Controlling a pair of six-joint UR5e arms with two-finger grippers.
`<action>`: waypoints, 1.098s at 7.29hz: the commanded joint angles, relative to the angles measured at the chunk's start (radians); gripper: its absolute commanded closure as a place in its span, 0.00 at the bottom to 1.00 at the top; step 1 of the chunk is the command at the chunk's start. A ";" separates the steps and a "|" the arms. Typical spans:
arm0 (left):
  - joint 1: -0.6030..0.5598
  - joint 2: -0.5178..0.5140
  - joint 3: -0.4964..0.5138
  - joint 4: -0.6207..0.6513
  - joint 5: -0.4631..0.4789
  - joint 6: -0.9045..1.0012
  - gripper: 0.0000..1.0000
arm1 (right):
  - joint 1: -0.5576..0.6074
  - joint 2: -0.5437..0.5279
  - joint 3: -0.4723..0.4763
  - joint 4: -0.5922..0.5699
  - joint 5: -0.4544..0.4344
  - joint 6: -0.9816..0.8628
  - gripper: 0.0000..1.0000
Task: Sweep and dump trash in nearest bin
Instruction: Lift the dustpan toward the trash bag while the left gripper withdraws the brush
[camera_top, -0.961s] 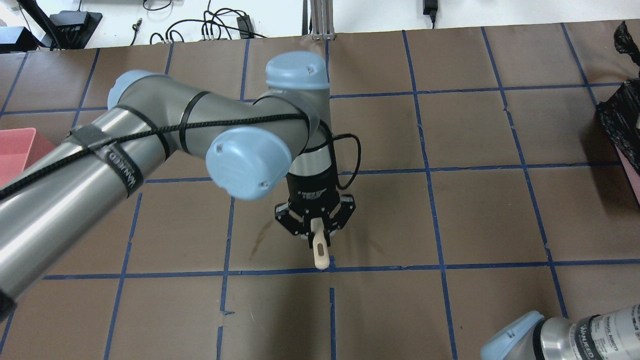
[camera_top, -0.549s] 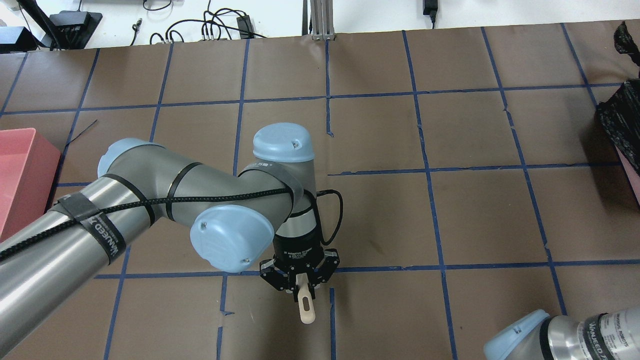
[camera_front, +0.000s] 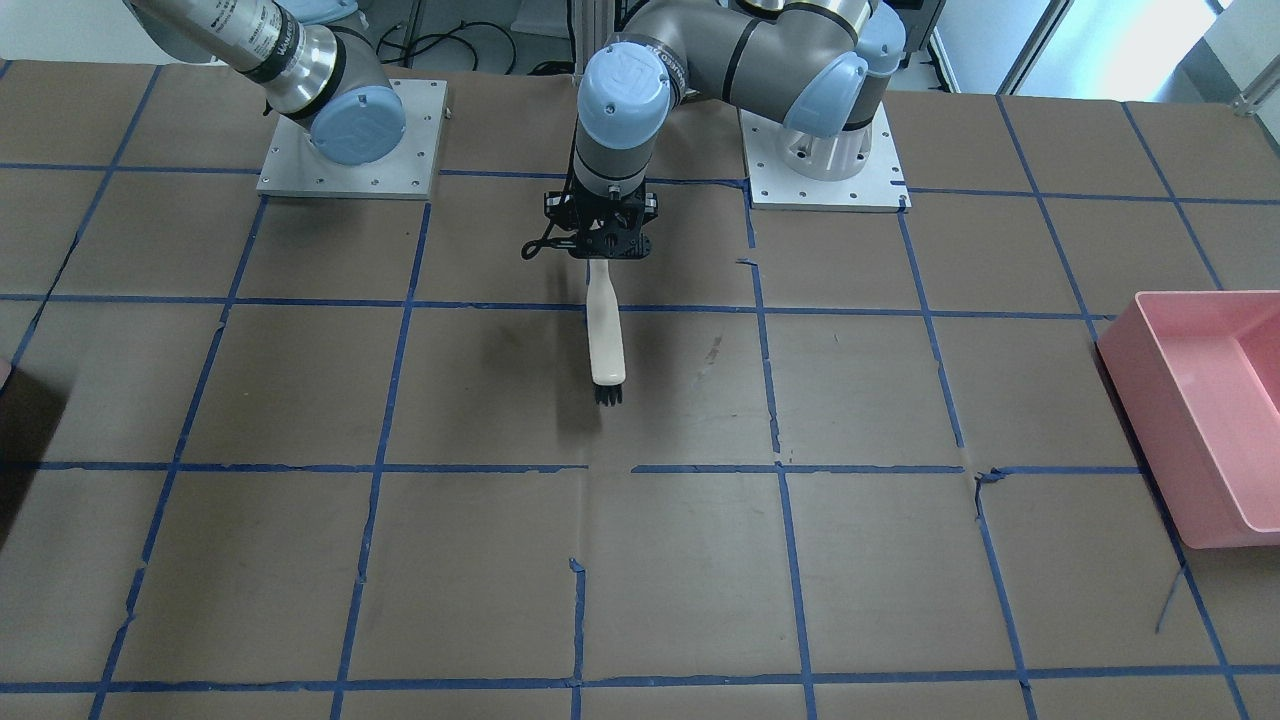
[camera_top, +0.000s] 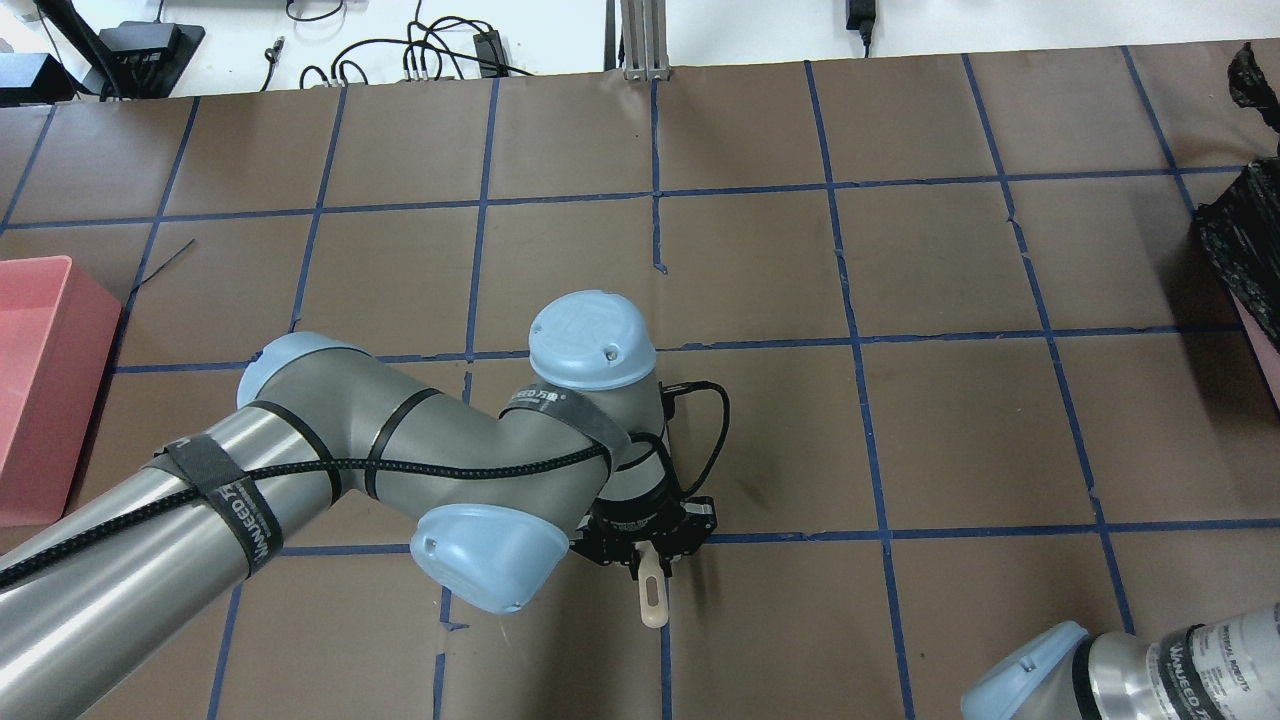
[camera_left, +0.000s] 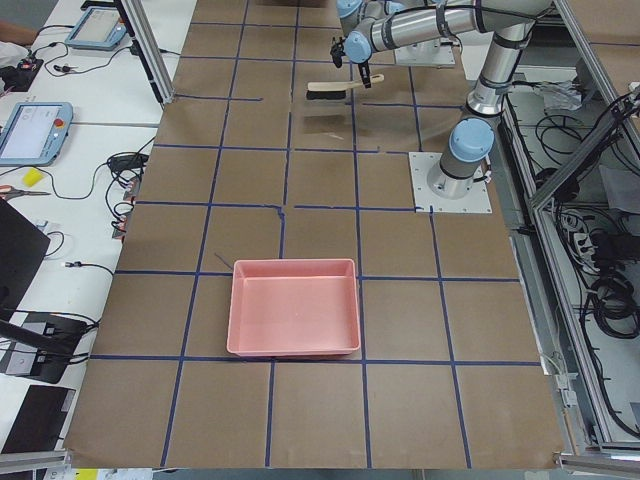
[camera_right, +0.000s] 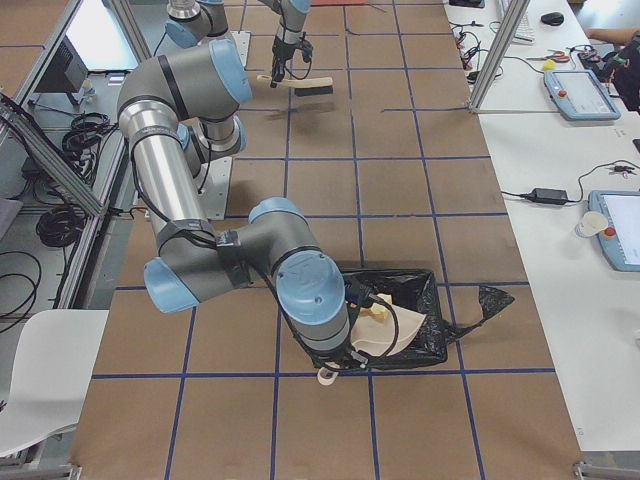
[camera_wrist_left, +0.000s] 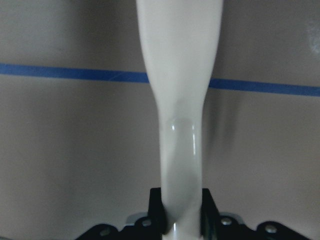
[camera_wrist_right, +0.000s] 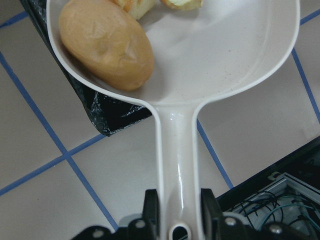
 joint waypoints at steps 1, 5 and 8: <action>-0.005 0.009 -0.068 0.071 -0.002 0.119 1.00 | 0.084 0.039 0.003 -0.088 -0.142 0.001 1.00; -0.004 -0.011 -0.113 0.094 -0.020 0.115 0.99 | 0.203 0.048 0.002 -0.116 -0.290 0.003 1.00; -0.005 -0.008 -0.102 0.065 -0.026 0.050 0.99 | 0.223 0.044 0.008 -0.109 -0.351 0.006 1.00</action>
